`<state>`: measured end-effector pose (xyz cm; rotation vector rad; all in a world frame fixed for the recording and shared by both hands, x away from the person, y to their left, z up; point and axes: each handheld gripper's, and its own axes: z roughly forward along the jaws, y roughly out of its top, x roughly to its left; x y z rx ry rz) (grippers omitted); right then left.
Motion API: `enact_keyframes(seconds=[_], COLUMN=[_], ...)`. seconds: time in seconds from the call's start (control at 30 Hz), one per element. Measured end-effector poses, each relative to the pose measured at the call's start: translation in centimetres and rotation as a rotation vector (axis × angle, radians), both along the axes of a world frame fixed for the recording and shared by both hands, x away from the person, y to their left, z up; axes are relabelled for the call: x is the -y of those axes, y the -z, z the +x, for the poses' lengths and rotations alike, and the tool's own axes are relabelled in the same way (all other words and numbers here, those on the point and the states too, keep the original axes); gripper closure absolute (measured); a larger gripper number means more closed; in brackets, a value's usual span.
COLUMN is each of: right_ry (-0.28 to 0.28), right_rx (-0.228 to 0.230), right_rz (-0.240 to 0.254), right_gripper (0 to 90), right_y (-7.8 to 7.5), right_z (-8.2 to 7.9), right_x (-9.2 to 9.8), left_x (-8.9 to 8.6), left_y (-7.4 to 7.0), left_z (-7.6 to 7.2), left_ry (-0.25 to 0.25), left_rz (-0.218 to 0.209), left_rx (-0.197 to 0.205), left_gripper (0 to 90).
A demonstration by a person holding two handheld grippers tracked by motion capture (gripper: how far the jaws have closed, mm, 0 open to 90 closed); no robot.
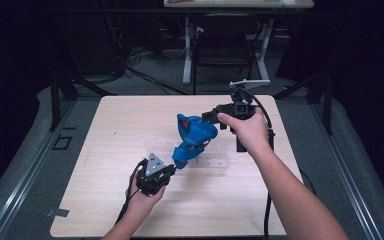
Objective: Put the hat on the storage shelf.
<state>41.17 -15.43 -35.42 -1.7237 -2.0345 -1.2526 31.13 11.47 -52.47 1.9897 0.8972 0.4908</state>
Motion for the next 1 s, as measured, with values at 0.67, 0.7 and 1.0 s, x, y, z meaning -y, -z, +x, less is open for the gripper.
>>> enact_keyframes(seconds=[0.67,0.7,1.0], right_ry=[0.036,0.034,0.058], right_rx=[0.078,0.081,0.109], right_rz=[-0.118,-0.122,-0.175], right_gripper=[61.3,61.3,61.3], right_y=[0.3,0.3,0.9], right_z=[-1.8,-2.1,-3.9], right_x=[2.3,2.5,4.8], left_x=[-3.0,-3.2,-6.1], left_y=[-0.4,-0.4,-0.4], left_z=[-0.4,-0.5,-0.8], left_ry=[-0.049,-0.051,-0.105], left_rz=[0.002,0.004,0.014], left_rx=[-0.014,-0.017,-0.011], left_gripper=[65.7,64.6,60.6])
